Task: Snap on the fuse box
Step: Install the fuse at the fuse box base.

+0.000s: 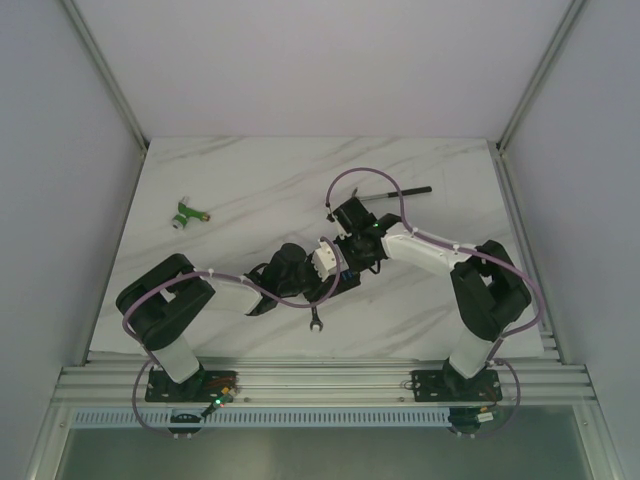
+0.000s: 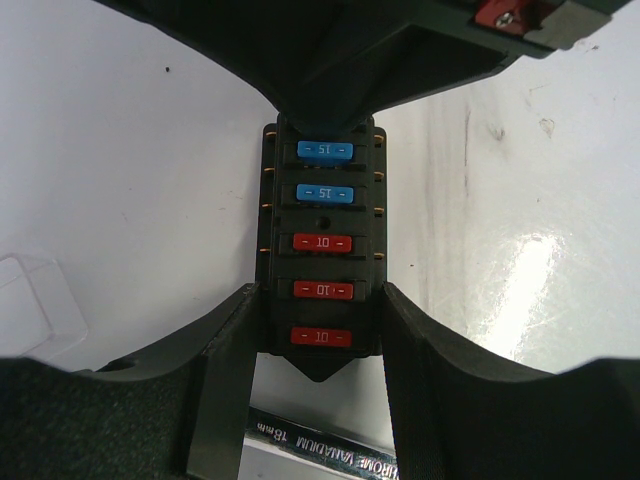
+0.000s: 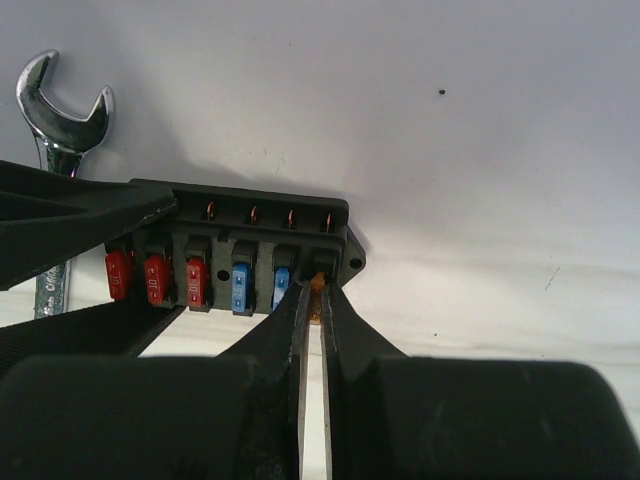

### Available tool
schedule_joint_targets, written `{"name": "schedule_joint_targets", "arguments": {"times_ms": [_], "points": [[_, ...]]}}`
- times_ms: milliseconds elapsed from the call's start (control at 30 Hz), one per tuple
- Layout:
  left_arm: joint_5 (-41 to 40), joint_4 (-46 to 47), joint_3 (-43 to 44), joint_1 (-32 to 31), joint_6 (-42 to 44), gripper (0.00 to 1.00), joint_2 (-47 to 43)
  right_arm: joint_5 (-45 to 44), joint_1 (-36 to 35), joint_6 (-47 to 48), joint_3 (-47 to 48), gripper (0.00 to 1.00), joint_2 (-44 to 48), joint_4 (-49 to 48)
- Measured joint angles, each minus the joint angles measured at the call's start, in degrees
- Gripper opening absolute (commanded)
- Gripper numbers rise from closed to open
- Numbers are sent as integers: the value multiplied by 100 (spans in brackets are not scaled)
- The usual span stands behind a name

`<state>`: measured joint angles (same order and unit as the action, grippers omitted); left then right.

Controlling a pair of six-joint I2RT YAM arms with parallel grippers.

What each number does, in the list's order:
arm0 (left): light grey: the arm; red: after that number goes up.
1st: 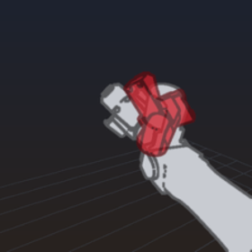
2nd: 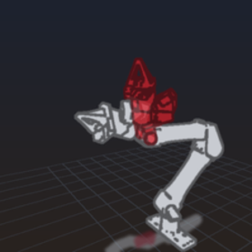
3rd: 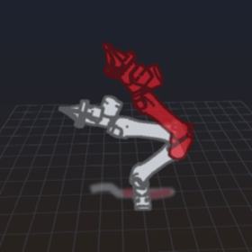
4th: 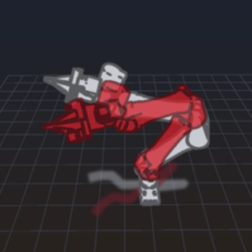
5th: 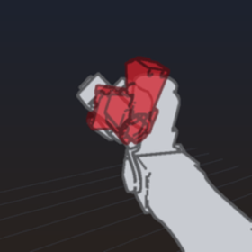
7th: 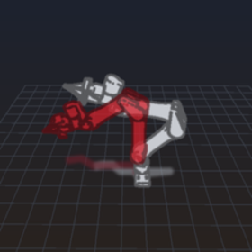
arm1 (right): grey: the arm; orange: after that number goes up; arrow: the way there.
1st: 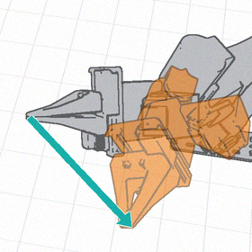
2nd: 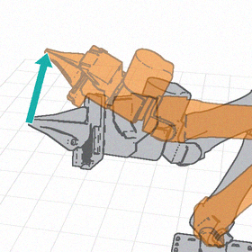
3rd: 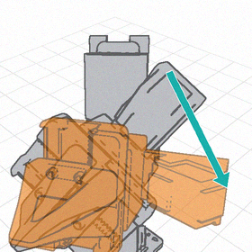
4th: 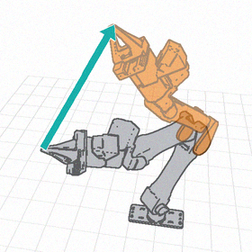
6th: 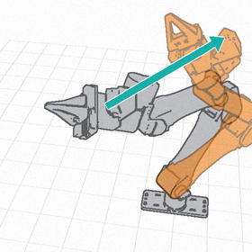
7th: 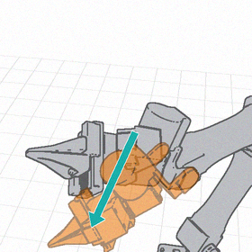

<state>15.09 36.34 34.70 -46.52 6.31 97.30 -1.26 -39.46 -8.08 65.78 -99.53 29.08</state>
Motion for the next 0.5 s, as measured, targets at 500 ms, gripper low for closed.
{"name": "schedule_joint_targets", "arguments": {"times_ms": [500], "points": [[-13,-20,15,0,-4,44,9,-11,-28,111,219,0,-271,214]]}}
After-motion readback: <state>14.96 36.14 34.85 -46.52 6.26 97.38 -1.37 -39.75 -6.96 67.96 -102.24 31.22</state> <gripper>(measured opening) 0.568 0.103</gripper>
